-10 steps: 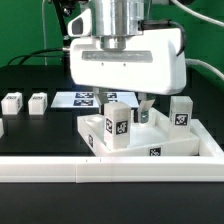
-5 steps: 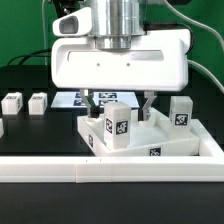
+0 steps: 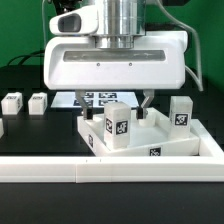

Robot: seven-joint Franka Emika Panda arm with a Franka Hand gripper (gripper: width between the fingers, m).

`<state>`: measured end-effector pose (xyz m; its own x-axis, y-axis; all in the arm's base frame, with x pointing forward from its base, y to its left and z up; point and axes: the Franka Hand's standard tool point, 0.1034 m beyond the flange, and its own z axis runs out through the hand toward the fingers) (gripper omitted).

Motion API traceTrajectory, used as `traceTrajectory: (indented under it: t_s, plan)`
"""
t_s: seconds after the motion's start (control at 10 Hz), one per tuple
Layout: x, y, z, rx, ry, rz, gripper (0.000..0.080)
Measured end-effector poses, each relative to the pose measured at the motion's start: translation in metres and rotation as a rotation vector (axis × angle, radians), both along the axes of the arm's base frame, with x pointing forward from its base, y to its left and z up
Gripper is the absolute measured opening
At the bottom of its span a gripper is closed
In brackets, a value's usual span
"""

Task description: Assemble square table

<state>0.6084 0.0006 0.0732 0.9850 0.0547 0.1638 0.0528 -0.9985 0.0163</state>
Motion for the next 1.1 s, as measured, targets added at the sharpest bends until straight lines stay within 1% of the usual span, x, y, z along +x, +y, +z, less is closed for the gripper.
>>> traceTrajectory:
  t_s: [0.2, 0.4, 0.5, 0.6, 0.7, 0.8, 0.9, 1.1]
  plan:
    - [0.0002, 0.0005, 0.0001, -0.022, 0.001, 0.105, 0.0649]
    - [0.0002, -0.003, 0.0001, -0.051, 0.004, 0.24, 0.0649]
    - [0.0002, -0.0044, 0.0001, -0.052, 0.004, 0.249, 0.062]
    - [0.0, -0.0043, -0.0001, -0.052, 0.005, 0.247, 0.0453]
    - [0.0, -0.0044, -0.0001, -0.052, 0.005, 0.247, 0.0453]
    - [-0.0002, -0.0043, -0.0002, -0.052, 0.005, 0.246, 0.0315]
    - [-0.0003, -0.0044, -0.0003, -0.047, 0.005, 0.216, 0.0291]
    - [-0.0003, -0.0044, -0.0004, -0.045, 0.005, 0.208, 0.0291]
